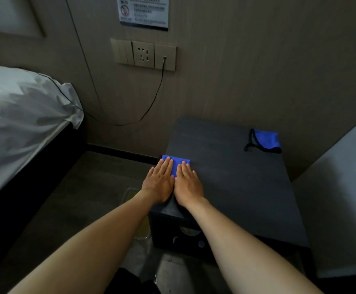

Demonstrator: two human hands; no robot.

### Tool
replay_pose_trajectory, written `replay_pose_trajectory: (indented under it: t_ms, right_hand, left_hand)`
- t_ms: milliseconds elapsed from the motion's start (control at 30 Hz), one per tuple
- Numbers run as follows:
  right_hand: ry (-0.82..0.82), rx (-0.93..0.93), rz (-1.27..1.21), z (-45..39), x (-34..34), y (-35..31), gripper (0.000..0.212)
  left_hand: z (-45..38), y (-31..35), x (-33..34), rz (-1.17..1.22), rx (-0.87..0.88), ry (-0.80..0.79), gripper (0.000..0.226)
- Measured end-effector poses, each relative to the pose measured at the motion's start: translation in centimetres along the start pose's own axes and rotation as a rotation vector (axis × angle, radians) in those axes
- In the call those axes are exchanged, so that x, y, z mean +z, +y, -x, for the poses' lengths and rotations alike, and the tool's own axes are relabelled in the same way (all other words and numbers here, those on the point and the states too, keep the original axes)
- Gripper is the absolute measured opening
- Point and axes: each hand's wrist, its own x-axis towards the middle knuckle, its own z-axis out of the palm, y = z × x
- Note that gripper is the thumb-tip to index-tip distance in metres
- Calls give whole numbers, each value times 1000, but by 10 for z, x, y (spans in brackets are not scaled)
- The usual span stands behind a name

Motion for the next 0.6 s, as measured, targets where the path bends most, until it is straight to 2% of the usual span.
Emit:
replay_pose_trajectory:
  t_ms: [167,600]
  right_hand:
    - [42,5,19,31,17,-9,56]
    - [17,20,-32,98,33,-27,58]
  left_hand:
    - [32,2,6,-48,-3,-11,59]
    - [99,10,14,-127,-22,-70,60]
